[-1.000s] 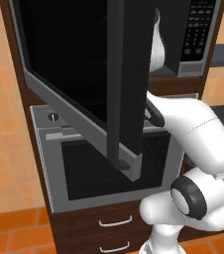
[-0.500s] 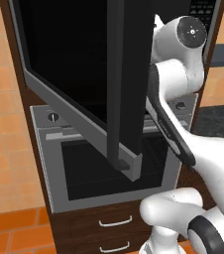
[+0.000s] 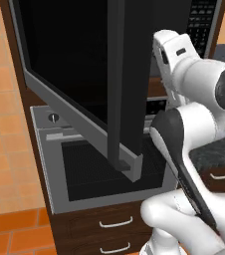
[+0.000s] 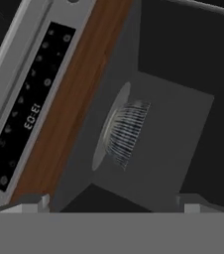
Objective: Open the microwave, place the bowl with waffle inside the microwave, then close the microwave door and turn it on.
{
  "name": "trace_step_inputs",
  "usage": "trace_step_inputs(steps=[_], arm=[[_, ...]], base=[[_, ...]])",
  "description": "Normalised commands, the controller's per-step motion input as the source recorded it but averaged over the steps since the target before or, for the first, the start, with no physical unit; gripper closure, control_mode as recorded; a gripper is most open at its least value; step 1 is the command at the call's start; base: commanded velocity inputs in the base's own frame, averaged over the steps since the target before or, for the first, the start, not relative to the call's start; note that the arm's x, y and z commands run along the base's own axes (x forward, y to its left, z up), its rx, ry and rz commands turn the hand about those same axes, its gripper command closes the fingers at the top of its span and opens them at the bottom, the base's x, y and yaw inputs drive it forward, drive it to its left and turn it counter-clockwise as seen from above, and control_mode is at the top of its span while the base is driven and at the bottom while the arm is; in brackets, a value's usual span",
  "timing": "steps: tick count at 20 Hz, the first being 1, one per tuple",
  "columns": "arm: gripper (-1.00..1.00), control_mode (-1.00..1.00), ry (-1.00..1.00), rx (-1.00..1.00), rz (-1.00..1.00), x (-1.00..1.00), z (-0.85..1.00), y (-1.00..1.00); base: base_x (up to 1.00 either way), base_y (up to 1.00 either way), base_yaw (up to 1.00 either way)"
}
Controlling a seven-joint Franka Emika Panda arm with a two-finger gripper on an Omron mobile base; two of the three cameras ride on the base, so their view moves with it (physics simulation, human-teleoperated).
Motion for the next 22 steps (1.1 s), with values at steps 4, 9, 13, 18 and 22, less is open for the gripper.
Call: trace_step_inputs(steps=[4,9,13,18,22], arm=[[-1.0,-1.0,-0.08,0.03,0.0,-0.83,0.21,-0.16],[-1.0,-1.0,-0.01,0.05,0.0,-0.84,0.19,-0.16],[-1.0,-1.0,0.0,0.01,0.0,-0.67,0.06,-0.02],[-1.0,-1.0,-0.02,0.0,0.0,-0.62,0.04,0.0],[-1.0,-1.0,-0.06,0.0,0.0,-0.7,0.01,0.0]], base=[[0.0,0.0,0.0],[0.0,0.0,0.0],[0.0,0.0,0.0],[0.0,0.0,0.0],[0.0,0.0,0.0]])
